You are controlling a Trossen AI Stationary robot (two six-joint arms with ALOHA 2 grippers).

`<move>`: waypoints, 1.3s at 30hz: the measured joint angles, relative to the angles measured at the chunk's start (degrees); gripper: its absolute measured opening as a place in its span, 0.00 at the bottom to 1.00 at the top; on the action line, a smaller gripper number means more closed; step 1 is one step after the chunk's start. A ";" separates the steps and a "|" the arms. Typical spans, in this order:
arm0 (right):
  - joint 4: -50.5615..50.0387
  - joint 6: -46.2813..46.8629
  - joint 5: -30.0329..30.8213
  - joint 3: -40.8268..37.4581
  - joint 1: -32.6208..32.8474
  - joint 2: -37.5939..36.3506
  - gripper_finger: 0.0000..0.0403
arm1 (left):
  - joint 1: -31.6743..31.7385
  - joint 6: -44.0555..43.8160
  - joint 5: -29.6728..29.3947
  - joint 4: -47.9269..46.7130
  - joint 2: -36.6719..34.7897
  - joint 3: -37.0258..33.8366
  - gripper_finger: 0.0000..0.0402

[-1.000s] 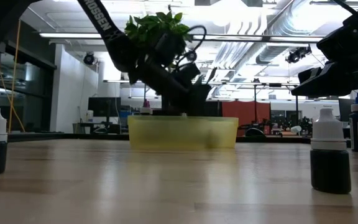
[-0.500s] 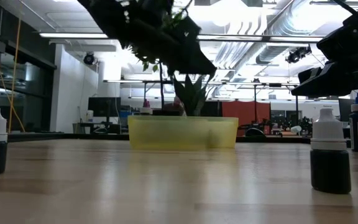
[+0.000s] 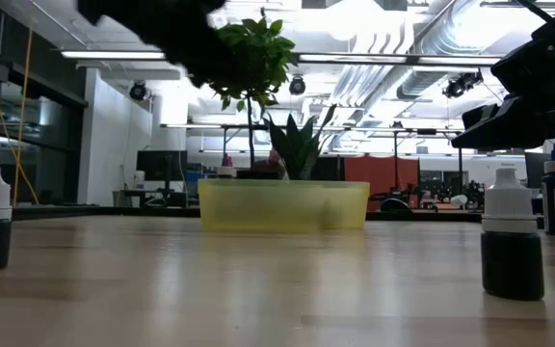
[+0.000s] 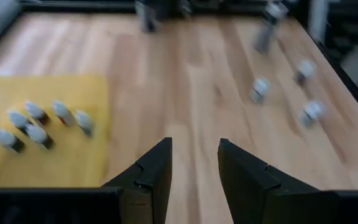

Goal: Pick & Place food coloring
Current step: Put the small black food coloring bottle into the yellow bin

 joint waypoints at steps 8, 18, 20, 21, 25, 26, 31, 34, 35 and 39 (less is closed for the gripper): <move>0.00 -0.01 0.00 0.00 0.02 0.00 0.00 | -6.96 5.58 2.94 -22.65 -11.33 -1.41 0.31; 0.00 -0.01 0.00 0.00 0.01 0.00 0.00 | -14.72 4.12 7.61 -34.67 -16.49 -1.17 0.31; 0.00 0.01 0.00 0.00 0.01 0.00 0.00 | -15.93 2.91 9.32 -36.48 -16.62 -1.17 0.31; 0.00 -0.01 0.00 0.00 0.00 0.00 0.00 | -16.61 1.58 9.83 -37.01 -16.66 -1.17 0.31; 0.00 0.00 0.00 0.00 0.02 0.00 0.00 | -19.25 -11.16 8.15 -37.55 -16.07 -1.17 0.31; 0.00 -0.01 0.00 0.00 0.00 0.00 0.00 | -19.70 -15.79 7.07 -37.39 -15.56 -1.17 0.31; 0.00 -0.01 0.00 0.00 0.00 0.00 0.00 | -20.99 -34.99 5.62 -37.64 -13.61 -1.17 0.31; 0.00 -0.01 -0.02 0.00 0.00 0.00 0.00 | -22.34 -44.04 4.30 -37.51 -12.16 -1.19 0.31; 0.00 0.01 -0.02 0.00 0.01 0.00 0.00 | -22.82 -46.85 3.83 -37.19 -11.45 -1.19 0.31; 0.00 -0.01 -0.02 0.00 0.00 0.00 0.00 | -24.68 -56.70 2.57 -34.16 -7.64 -1.19 0.31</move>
